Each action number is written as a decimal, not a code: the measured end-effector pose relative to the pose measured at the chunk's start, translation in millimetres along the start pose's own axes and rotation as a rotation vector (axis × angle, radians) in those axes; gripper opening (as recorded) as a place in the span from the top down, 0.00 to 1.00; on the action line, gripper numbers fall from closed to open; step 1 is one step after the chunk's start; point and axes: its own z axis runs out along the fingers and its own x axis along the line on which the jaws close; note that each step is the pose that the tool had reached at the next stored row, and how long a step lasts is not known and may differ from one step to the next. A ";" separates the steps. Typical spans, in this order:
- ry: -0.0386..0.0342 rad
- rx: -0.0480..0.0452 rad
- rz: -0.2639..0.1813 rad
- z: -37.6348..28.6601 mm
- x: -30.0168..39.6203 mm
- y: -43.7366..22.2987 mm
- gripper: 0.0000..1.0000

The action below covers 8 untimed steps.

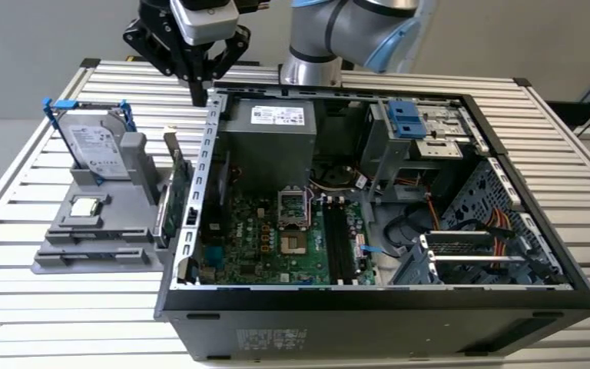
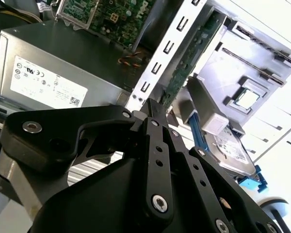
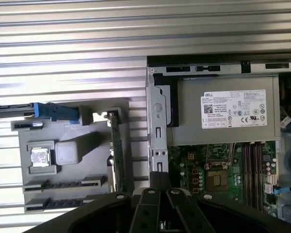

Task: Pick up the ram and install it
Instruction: 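Reach for the ram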

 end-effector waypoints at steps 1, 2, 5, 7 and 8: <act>0.0000 0.0000 0.000 0.0 1.1 -0.1 1.00; 0.0000 0.0000 0.000 0.0 2.2 -0.2 1.00; 0.0000 0.0000 -0.001 0.0 5.2 -0.4 1.00; 0.0000 -0.0001 -0.001 0.0 7.3 -0.5 1.00; 0.0000 -0.0001 -0.001 0.0 8.4 -0.6 1.00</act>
